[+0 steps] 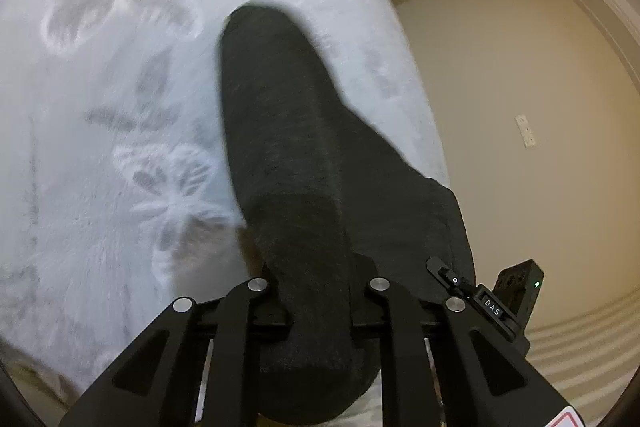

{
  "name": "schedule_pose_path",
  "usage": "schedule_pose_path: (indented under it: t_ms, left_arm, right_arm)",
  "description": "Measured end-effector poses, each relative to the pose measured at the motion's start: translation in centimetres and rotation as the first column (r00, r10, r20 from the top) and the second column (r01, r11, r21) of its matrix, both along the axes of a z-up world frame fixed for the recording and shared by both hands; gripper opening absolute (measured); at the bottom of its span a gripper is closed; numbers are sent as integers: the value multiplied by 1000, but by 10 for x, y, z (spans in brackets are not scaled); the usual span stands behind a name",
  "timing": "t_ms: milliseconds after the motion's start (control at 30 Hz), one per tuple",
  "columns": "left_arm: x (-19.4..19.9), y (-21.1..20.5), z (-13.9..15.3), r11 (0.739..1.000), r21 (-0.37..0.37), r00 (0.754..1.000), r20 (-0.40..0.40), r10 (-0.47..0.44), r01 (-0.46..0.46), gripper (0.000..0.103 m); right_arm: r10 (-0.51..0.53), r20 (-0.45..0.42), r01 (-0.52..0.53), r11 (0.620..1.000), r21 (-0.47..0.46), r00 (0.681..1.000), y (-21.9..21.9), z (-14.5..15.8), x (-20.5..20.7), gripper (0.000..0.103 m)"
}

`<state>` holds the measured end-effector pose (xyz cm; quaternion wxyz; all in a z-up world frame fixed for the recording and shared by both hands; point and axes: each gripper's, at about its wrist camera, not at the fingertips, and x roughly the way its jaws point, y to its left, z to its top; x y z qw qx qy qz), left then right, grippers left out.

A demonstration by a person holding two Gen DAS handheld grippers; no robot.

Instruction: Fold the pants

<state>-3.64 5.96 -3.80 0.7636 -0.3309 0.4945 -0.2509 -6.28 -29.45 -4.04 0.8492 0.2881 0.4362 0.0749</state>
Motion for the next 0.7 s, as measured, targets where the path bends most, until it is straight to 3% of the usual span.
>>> schedule_pose_path:
  t_ms: [200,367,467,567,600,700]
  left_arm:
    - [-31,-12,83,996,35,987,136,-89,85,12]
    - [-62,-2,159,994,10,953,284,-105,106,11]
    - [-75,-3,215,995,16,901,423,-100,103,12]
    - [-91,-8,272,995,51,815,572,-95,81,12]
    - [-100,-7,293,996,62,776,624,-91,68,12]
    - [-105,-10,340,995,91,681,727,-86,29,12]
  right_arm:
    - [65,149,-60,997,-39,987,8,77,-57,31]
    - [83,330,-60,995,-78,940,11,154,-98,31]
    - [87,457,-48,994,-95,885,12,201,-113,31]
    - [103,584,-38,992,-122,805,12,247,-123,31]
    - [106,615,-35,991,-127,781,13,259,-121,31]
    - [113,699,-31,991,-129,706,13,296,-113,32]
